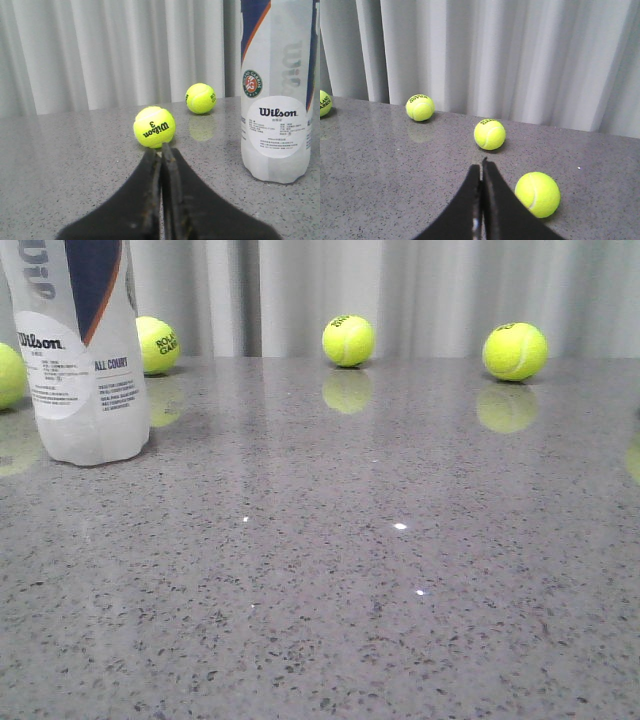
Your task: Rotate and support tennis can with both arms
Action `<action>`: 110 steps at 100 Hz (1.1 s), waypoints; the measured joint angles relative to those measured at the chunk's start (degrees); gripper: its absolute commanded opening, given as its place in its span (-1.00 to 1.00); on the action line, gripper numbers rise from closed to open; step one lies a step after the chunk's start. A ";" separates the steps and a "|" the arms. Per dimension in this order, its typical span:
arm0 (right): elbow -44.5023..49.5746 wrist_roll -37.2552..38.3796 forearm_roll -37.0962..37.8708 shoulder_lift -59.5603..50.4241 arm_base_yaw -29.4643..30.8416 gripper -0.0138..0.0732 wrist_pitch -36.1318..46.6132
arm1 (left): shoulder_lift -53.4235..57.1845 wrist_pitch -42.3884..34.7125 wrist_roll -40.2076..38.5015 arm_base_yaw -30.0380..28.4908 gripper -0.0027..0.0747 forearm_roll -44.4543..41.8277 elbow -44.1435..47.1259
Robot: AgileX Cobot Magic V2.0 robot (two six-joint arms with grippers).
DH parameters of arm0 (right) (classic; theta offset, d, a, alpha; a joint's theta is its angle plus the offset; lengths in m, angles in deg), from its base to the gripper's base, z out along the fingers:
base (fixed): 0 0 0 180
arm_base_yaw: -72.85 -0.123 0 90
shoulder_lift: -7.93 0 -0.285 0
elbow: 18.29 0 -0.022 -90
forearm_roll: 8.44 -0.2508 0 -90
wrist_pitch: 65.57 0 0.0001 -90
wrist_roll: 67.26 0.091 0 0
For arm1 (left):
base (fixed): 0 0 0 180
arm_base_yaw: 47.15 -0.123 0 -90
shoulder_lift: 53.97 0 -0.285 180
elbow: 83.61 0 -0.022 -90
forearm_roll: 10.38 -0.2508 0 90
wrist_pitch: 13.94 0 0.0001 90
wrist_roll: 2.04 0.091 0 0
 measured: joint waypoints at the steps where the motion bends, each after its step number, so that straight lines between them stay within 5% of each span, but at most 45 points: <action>1: 0.00 0.00 0.00 0.00 0.00 -0.84 0.00 | 0.00 0.00 0.00 0.00 -0.99 0.00 0.00; 110: 0.52 0.64 0.00 -0.28 0.00 -0.84 0.26 | 0.00 0.00 -0.18 0.00 -0.99 0.13 0.00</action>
